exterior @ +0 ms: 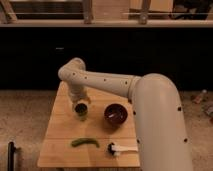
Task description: Stack cups on top of each other
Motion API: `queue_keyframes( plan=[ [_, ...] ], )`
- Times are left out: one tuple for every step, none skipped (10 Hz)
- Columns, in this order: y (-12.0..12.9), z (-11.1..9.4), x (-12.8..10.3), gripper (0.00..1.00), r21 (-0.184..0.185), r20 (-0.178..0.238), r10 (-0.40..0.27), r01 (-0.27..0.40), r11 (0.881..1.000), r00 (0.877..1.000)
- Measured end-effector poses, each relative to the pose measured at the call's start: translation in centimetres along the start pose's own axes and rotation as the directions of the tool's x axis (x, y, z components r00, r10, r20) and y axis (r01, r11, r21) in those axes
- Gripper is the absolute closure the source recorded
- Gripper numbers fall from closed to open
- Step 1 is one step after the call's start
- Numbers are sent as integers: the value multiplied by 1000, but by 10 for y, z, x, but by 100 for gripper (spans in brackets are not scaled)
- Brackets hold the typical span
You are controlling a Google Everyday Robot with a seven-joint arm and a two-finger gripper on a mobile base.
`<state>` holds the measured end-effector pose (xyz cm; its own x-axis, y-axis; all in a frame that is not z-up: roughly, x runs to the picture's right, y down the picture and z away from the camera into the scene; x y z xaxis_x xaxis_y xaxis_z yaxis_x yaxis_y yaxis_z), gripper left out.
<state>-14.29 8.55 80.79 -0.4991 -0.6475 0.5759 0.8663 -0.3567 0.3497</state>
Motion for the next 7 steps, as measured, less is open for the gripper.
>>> queue_keyframes(
  plan=[
    [0,0,0,20,0,-1,1,-1,1000,1000],
    [1,-1,0,20,0,-2,1,-1,1000,1000],
    [1,-1,0,20,0,-3,1,-1,1000,1000],
    [1,-1,0,20,0,-3,0,0,1000,1000],
    [2,-1,0,20,0,-5,1,-1,1000,1000],
    [2,-2,0,20,1,-9,1,-1,1000,1000],
    [3,-3,0,20,2,-17,1,-1,1000,1000]
  ],
)
